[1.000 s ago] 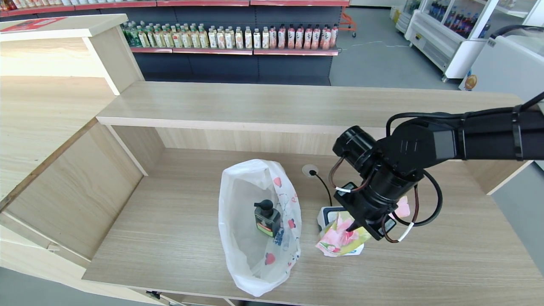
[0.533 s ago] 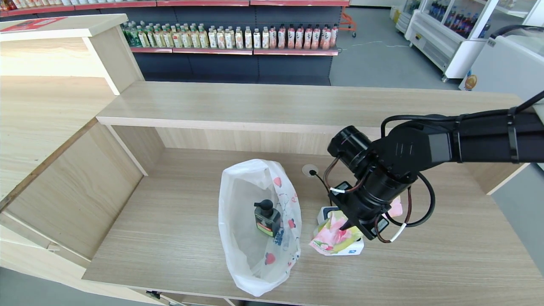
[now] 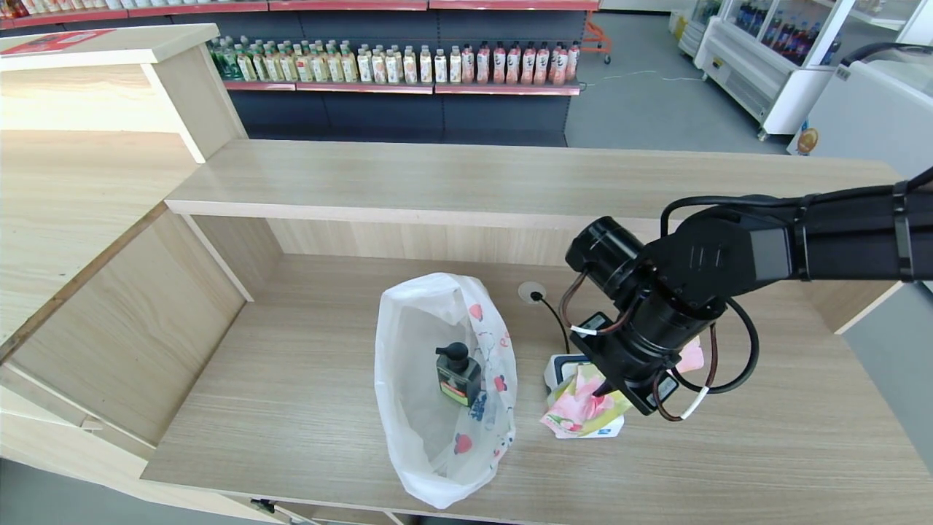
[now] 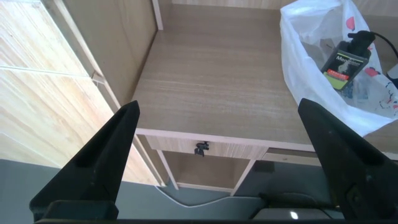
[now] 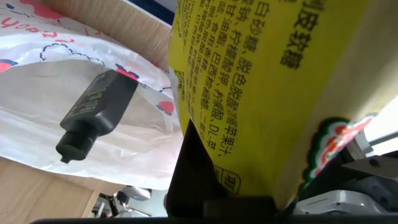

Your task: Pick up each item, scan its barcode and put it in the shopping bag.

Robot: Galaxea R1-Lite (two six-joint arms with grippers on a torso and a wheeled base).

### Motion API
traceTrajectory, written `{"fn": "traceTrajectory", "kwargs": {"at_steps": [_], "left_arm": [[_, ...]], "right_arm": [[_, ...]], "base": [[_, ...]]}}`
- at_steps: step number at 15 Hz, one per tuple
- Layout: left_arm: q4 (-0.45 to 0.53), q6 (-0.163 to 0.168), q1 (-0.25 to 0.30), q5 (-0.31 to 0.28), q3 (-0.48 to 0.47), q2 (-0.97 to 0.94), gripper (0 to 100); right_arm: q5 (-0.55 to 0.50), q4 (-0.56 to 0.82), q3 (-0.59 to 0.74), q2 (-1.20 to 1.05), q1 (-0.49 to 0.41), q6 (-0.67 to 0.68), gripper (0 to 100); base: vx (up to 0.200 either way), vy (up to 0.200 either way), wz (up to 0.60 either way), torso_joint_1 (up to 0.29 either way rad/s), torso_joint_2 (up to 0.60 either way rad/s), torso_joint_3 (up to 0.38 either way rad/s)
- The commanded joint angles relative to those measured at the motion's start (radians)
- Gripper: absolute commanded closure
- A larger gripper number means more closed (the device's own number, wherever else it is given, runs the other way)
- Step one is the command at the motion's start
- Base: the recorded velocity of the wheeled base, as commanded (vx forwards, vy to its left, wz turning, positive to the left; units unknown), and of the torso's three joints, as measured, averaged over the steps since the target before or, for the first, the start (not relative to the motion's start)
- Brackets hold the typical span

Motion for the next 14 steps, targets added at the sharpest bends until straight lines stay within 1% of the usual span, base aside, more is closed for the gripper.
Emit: {"fn": "traceTrajectory", "kwargs": {"at_steps": [1, 3, 9, 14], "left_arm": [[0.000, 0.000, 0.000, 0.000, 0.000, 0.000, 0], [0.000, 0.000, 0.000, 0.000, 0.000, 0.000, 0], [0.000, 0.001, 0.000, 0.000, 0.000, 0.000, 0], [0.000, 0.000, 0.000, 0.000, 0.000, 0.000, 0]], "right_arm": [[0.000, -0.002, 0.000, -0.006, 0.002, -0.001, 100], [-0.022, -0.005, 0.000, -0.006, 0.005, -0.002, 100], [-0.020, -0.005, 0.002, 0.011, 0.016, -0.002, 100], [-0.034, -0.037, 0.005, 0.025, 0.018, -0.001, 100]], "base": [[0.000, 0.000, 0.00, 0.000, 0.00, 0.000], [0.000, 0.000, 0.00, 0.000, 0.00, 0.000], [0.000, 0.000, 0.00, 0.000, 0.00, 0.000], [0.000, 0.000, 0.00, 0.000, 0.00, 0.000]]}}
